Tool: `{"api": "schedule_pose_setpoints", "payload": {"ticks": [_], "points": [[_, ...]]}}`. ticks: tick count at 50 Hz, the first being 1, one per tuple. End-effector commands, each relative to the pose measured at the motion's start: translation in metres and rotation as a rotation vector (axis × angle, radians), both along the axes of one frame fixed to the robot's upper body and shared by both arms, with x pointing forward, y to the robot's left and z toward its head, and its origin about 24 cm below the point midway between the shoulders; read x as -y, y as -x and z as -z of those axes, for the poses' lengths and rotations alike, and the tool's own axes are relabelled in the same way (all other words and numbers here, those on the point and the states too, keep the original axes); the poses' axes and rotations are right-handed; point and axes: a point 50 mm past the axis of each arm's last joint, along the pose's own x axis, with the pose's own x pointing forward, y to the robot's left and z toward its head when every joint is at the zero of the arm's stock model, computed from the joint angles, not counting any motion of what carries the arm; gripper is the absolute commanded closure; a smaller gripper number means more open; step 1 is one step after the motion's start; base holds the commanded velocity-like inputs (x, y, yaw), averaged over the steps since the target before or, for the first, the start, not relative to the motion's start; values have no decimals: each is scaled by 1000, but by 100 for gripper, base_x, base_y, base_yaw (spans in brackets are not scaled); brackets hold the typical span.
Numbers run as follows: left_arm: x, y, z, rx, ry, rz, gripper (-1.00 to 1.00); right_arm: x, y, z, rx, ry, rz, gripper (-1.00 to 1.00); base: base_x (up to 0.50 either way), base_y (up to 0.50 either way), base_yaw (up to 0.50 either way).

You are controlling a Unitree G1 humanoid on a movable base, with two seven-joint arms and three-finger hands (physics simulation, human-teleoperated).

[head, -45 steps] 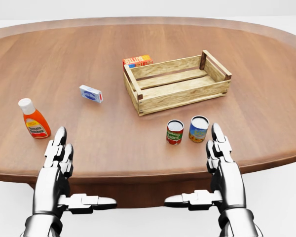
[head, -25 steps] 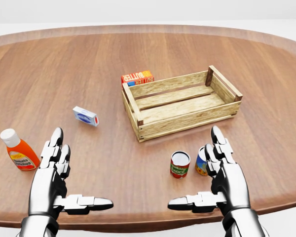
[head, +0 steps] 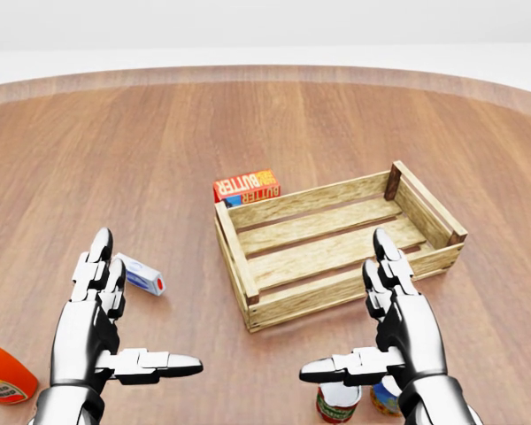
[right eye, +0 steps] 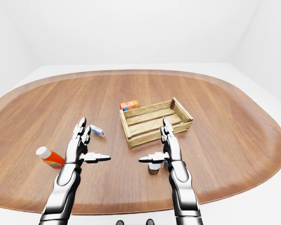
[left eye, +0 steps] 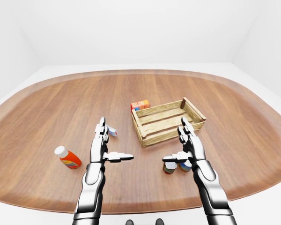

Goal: Pick up the tomato sauce, and put it in the wooden tray.

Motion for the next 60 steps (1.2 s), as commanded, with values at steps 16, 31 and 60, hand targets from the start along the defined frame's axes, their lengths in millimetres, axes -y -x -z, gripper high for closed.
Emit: {"api": "schedule_pose_setpoints", "payload": {"ticks": [16,31,60], "points": [[0,-1,0,-3,6,1,-100,-2,-1,2,-11,13,-12,-100,50,0,0],[0,-1,0,-2,4,1,-100,-2,0,2,-10,16,-15,-100,50,0,0],[0,-1,0,-4,0,-2,-100,7,22,-124,523,348,-55,-100,6,0,0]]}}
